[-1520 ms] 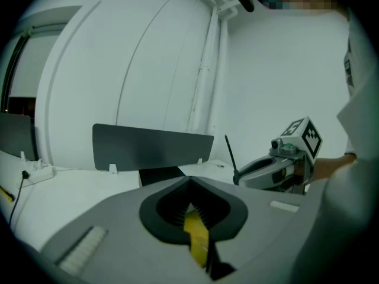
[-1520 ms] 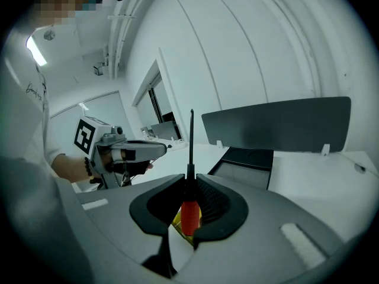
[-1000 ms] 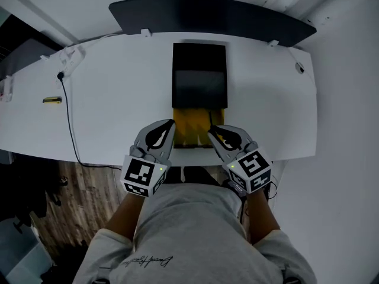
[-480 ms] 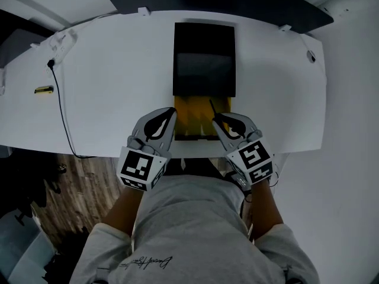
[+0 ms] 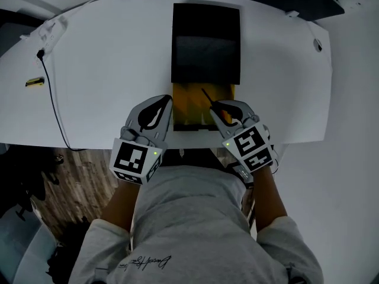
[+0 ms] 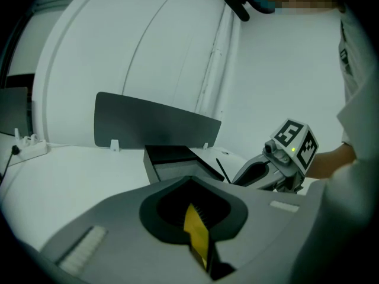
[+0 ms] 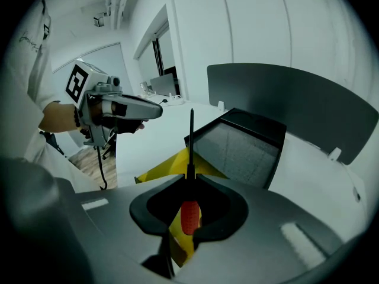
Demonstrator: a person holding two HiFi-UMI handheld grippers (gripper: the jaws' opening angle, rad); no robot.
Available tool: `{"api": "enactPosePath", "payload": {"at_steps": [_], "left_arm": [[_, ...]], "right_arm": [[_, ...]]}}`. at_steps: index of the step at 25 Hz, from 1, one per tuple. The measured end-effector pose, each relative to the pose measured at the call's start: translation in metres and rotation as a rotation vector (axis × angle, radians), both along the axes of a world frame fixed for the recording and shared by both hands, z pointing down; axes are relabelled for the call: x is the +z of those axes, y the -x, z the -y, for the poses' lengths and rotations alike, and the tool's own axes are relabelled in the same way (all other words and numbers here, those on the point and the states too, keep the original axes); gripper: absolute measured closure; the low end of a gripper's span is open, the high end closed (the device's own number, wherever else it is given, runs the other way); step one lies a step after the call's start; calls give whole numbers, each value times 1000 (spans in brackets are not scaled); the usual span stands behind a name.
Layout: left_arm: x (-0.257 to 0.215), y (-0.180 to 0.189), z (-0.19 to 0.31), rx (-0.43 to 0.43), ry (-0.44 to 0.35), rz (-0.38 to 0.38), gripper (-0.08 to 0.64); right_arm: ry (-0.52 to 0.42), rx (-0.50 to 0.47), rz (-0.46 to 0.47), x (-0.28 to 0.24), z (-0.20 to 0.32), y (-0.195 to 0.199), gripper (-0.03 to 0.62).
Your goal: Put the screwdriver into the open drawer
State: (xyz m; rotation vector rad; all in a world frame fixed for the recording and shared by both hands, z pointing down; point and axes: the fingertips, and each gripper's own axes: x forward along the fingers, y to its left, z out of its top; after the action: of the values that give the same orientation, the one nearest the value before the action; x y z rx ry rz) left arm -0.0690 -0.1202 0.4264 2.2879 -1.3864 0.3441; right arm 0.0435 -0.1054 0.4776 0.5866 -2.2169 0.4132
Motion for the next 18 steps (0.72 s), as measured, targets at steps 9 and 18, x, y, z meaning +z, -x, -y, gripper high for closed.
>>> {"api": "enactPosePath", "payload": {"at_steps": [9, 18], "left_arm": [[10, 3, 0, -2, 7, 4, 560], [18, 4, 0, -6, 17, -16, 560]], "right_arm": [[18, -40, -53, 17, 2, 1, 518], [44, -73, -124, 35, -2, 0, 518]]}}
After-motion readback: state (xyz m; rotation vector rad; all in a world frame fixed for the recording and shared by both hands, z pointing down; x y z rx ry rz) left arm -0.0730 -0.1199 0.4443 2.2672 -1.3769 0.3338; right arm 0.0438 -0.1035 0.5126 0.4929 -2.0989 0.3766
